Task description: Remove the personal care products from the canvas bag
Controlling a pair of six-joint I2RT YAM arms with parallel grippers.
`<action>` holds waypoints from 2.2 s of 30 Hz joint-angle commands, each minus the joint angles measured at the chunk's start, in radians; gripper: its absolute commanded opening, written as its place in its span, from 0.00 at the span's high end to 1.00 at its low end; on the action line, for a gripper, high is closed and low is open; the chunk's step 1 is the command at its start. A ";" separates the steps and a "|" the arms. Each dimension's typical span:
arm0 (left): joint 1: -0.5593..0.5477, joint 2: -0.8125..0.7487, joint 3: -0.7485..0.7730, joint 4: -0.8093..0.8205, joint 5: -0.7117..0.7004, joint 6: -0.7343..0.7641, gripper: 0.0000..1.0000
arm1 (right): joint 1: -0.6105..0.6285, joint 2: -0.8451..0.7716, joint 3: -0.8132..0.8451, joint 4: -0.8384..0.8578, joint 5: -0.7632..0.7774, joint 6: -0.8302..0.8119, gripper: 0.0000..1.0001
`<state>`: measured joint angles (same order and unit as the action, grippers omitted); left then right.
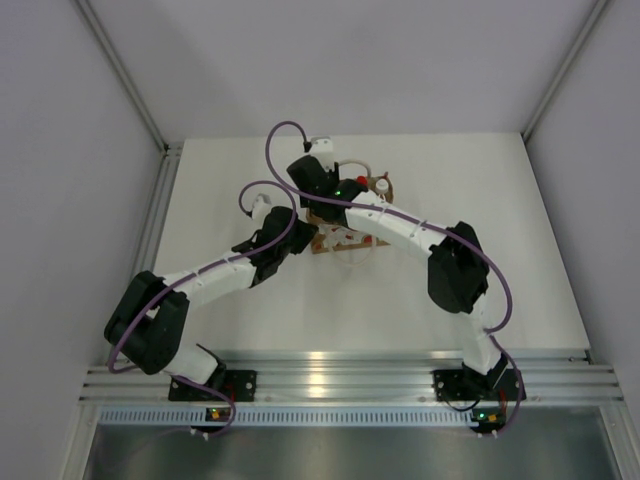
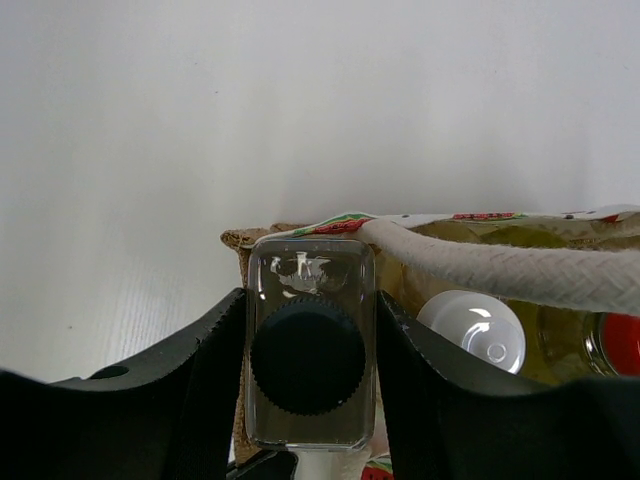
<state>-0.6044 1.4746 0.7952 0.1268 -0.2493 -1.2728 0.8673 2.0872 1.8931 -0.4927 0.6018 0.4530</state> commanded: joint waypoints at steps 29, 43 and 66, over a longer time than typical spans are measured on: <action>0.000 0.023 -0.028 -0.072 0.004 0.035 1.00 | 0.044 -0.243 0.018 0.147 -0.119 -0.054 1.00; 0.008 -0.039 -0.001 -0.111 0.001 0.069 1.00 | -0.001 -0.161 -0.077 0.151 -0.212 -0.011 0.83; 0.012 -0.042 0.050 -0.176 -0.015 0.030 1.00 | -0.053 -0.130 -0.086 0.094 -0.300 -0.025 0.46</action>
<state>-0.6033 1.4204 0.8181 0.0196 -0.2401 -1.2537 0.8204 1.9285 1.7313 -0.4168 0.3317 0.4385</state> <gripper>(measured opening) 0.136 0.541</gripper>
